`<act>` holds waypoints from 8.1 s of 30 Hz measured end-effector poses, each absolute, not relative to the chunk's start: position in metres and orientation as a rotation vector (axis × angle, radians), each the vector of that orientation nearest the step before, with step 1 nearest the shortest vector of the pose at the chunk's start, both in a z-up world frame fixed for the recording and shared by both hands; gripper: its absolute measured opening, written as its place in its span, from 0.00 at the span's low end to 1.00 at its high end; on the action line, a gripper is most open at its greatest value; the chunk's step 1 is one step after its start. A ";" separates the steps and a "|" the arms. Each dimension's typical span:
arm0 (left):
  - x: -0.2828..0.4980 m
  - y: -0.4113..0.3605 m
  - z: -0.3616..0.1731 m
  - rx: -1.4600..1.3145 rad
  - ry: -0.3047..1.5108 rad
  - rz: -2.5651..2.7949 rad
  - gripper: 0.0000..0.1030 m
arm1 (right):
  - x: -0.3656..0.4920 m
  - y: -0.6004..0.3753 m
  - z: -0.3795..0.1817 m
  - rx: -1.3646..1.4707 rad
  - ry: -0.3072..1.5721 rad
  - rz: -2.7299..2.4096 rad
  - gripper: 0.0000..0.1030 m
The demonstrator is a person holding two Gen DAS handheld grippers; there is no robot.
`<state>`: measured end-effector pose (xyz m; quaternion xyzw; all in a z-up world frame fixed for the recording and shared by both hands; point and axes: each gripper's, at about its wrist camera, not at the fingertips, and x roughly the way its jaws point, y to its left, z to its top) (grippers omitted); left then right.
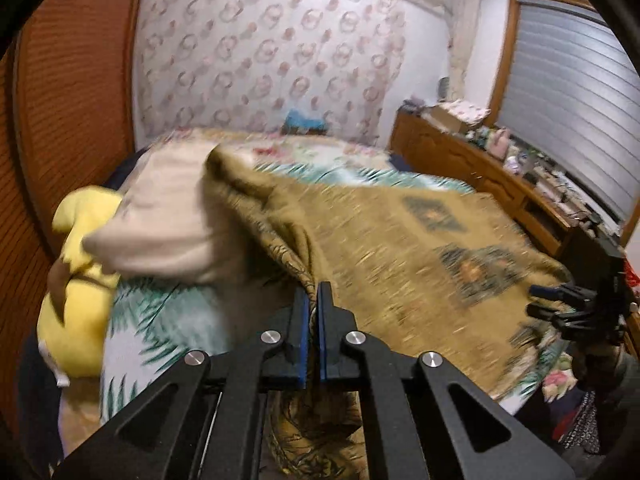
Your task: Fold small clothes
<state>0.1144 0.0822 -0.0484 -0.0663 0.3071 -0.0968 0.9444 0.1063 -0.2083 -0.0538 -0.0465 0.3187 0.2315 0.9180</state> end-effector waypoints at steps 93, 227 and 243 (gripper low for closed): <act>0.243 -0.047 -0.104 0.189 0.879 -0.407 0.79 | 0.240 -0.142 -0.050 -0.299 0.774 0.574 0.62; 0.136 -0.149 -0.021 0.043 0.668 -0.669 0.06 | 0.057 -0.269 0.000 -0.081 0.555 0.358 0.62; 0.165 -0.156 -0.017 0.040 0.664 -0.642 0.06 | 0.075 -0.242 -0.031 -0.215 0.676 0.410 0.63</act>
